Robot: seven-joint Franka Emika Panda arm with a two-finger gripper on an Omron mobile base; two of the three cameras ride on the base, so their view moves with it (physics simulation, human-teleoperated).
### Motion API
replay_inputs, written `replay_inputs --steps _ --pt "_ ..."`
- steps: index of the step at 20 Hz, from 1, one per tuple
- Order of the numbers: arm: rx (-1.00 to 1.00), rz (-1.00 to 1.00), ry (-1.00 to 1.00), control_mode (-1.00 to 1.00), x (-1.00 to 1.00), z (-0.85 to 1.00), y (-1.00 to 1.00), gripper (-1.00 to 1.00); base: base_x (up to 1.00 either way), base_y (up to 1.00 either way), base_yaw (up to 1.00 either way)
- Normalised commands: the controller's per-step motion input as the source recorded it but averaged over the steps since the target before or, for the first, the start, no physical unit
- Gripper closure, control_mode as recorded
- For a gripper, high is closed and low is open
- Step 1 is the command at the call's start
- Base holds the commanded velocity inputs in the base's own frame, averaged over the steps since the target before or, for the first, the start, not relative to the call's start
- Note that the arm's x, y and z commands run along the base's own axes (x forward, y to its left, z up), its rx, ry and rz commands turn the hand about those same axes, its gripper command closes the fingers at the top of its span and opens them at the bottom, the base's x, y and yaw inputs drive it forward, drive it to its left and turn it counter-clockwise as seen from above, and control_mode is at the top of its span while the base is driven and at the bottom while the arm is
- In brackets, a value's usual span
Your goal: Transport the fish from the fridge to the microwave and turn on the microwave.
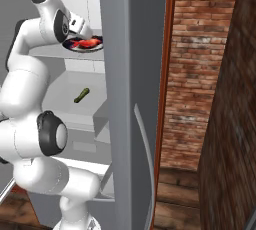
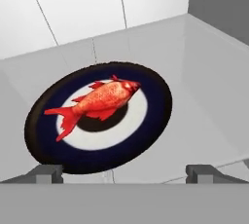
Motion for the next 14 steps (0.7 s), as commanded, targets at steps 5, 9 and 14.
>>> replay_inputs --steps 5,9,14 --pt "0.06 -0.10 0.03 -1.00 0.17 -0.05 0.00 -1.00 0.00 0.00 0.00" --pt "0.04 -0.09 0.06 -1.00 0.22 -0.12 0.00 -1.00 0.00 0.00 0.00" --pt "0.05 -0.07 0.06 -1.00 0.24 -0.09 0.00 -1.00 0.00 0.00 0.00"
